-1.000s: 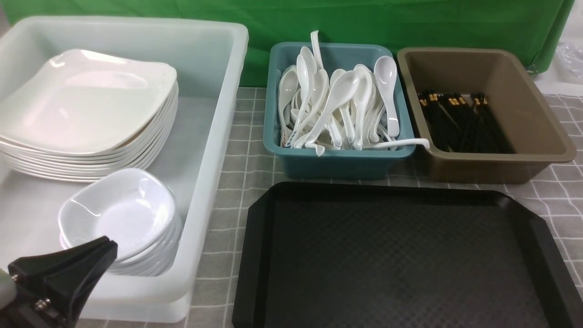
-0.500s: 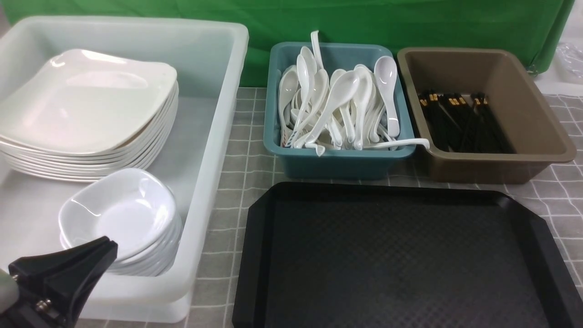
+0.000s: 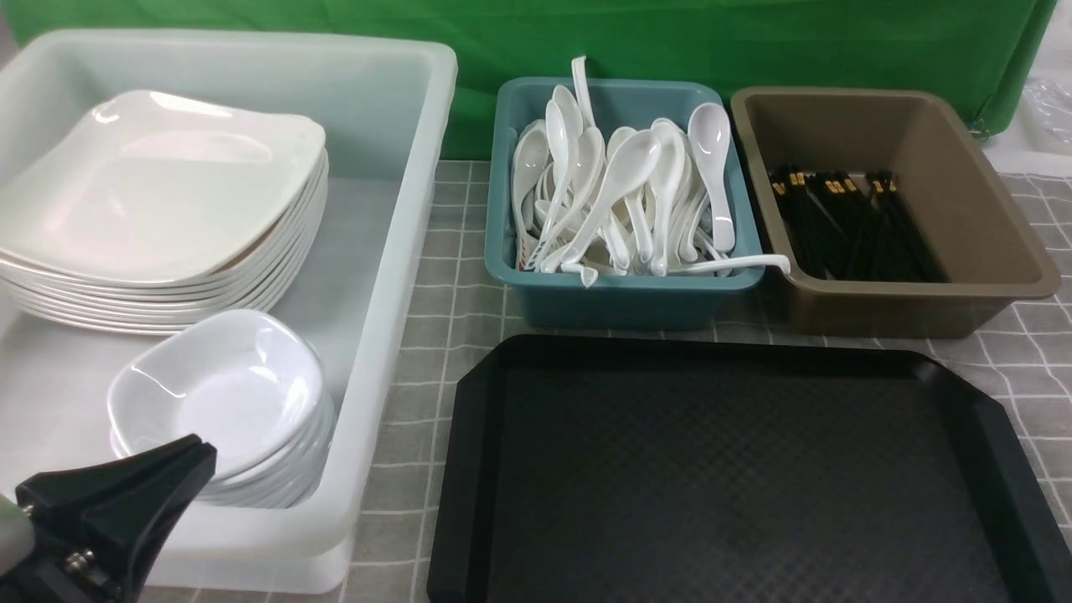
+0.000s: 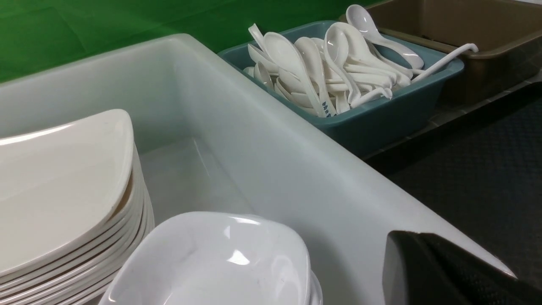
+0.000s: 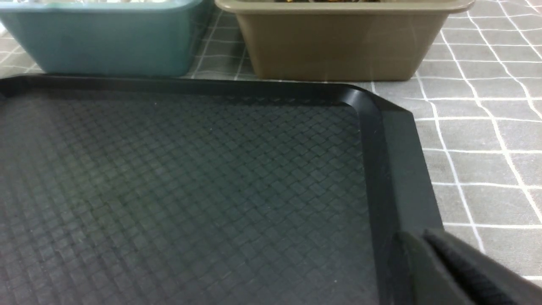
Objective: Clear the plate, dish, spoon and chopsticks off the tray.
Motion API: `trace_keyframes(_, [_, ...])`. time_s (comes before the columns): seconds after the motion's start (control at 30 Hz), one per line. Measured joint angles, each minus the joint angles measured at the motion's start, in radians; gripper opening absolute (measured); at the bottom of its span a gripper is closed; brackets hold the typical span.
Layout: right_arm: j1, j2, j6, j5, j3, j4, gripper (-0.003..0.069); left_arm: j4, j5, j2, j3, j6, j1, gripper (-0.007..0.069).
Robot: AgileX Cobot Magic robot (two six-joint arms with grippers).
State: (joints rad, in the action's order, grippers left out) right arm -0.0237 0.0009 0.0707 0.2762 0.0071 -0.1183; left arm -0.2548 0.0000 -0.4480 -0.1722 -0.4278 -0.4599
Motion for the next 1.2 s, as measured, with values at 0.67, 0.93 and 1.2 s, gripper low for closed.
trace_keyframes(0.67, [0.000,0.000,0.000,0.000,0.000,0.000,0.0124,-0.004,-0.095,0.350,0.176,0.096,0.434,0.0012])
trace_keyframes(0.93, [0.000,0.000,0.000,-0.004,0.000,-0.004,0.0142,-0.004,0.222,0.449,0.178,0.137,0.549,0.0012])
trace_keyframes(1.2, [0.000,0.000,0.000,-0.005,0.000,-0.005,0.0162,-0.004,0.217,0.449,0.178,0.142,0.549,0.0012])
